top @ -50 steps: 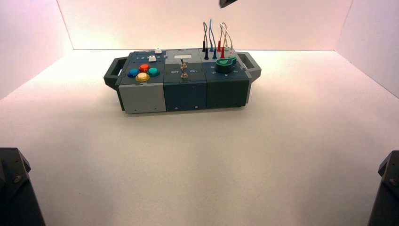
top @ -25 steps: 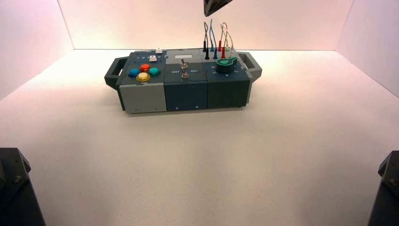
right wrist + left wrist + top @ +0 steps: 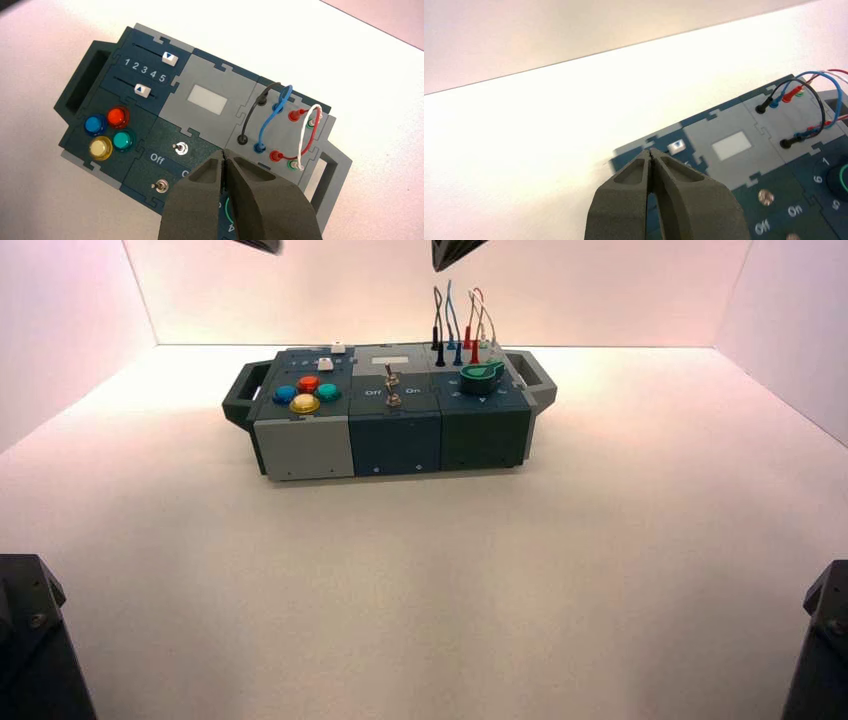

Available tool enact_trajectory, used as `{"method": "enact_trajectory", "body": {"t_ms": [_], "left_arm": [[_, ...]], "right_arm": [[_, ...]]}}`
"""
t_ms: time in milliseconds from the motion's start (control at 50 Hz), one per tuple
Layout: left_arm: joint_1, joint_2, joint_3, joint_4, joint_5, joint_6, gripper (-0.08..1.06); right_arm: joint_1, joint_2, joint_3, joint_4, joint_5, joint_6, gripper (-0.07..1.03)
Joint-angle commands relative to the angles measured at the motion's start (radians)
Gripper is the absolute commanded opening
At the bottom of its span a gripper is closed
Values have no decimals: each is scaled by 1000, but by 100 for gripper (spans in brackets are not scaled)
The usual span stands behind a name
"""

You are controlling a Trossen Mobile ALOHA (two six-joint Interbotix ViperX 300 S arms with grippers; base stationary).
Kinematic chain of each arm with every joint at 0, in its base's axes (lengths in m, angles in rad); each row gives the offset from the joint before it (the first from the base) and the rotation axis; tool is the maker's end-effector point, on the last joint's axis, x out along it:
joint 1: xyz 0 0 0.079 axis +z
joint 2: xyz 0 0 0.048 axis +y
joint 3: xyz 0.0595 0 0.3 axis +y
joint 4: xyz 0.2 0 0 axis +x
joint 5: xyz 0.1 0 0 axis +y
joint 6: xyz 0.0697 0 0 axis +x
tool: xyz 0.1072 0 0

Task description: Move the top slider to position 1.

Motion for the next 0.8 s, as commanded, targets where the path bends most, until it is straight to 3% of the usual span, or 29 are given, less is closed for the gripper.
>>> {"method": "enact_trajectory", "body": {"t_ms": [20, 400, 800], "left_arm": [[-40, 84, -98, -2, -5, 0, -3], [-75, 288, -259, 0, 63, -2, -3], [-107, 396, -367, -2, 120, -2, -3]], "right_arm": [[-9, -37, -18, -3, 3, -3, -2], [-26, -80, 12, -26, 3, -3, -2], [-28, -77, 15, -29, 3, -3, -2]]}}
